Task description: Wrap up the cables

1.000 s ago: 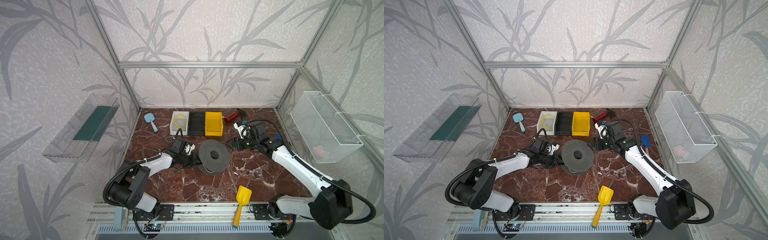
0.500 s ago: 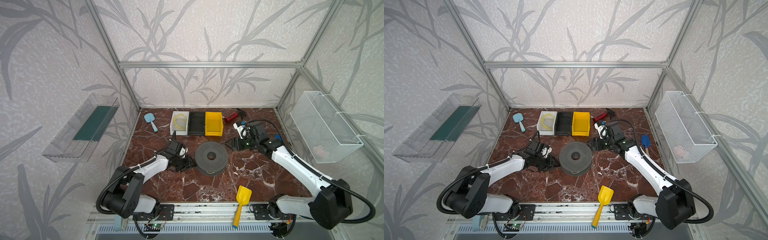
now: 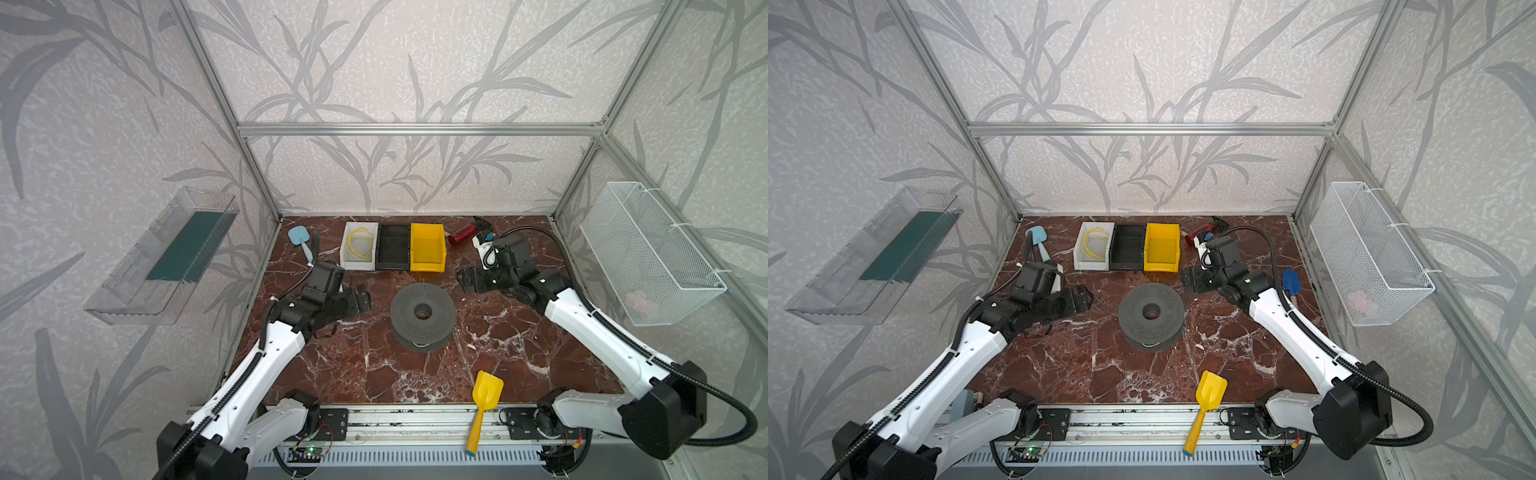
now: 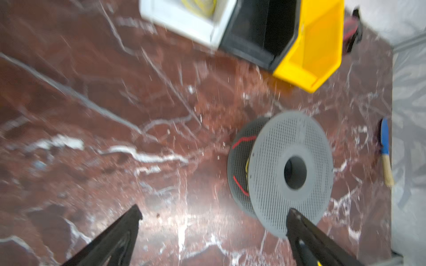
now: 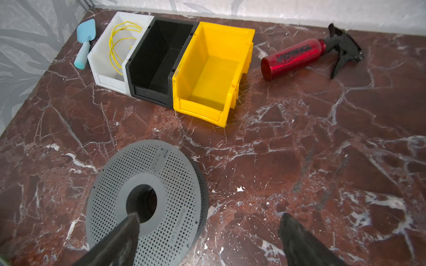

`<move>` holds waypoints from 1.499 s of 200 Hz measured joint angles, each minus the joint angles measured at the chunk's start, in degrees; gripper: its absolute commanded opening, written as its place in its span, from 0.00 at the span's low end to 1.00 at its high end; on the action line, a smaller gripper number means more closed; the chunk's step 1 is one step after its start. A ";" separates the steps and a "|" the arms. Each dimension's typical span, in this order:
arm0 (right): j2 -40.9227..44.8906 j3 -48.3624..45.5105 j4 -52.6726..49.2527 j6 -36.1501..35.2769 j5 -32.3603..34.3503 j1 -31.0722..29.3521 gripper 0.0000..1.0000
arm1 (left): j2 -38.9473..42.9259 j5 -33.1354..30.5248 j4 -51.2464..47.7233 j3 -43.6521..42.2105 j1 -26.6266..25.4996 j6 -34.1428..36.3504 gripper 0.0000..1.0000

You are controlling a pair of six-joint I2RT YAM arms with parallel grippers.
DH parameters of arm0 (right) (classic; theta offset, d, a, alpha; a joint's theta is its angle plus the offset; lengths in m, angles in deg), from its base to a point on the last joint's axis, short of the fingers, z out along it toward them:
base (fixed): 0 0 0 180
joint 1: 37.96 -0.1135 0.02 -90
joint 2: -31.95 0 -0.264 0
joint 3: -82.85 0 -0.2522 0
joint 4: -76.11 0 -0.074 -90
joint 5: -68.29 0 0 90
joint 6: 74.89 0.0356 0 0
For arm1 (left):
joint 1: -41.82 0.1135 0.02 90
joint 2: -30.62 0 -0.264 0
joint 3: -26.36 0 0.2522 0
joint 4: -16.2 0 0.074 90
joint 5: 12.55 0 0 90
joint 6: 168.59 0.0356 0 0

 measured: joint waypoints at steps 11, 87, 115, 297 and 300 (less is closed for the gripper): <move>1.25 -0.42 1.11 -1.68 2.84 -0.42 0.99 | -0.96 -2.91 1.97 2.01 1.66 2.43 0.99; 12.81 -21.75 30.60 -19.23 15.63 11.61 0.99 | -2.16 -18.95 33.11 -16.13 10.67 21.77 0.99; 16.17 -34.53 41.20 -18.03 15.45 18.05 0.99 | -4.70 -23.43 48.00 -26.23 12.70 25.66 0.99; -16.85 -42.01 77.11 -14.58 10.62 21.00 0.99 | -31.12 -23.37 94.57 -34.42 16.85 30.69 0.99; -16.72 -41.81 76.78 -14.60 10.60 20.96 0.99 | -31.12 -23.19 94.62 -34.42 16.85 30.69 0.99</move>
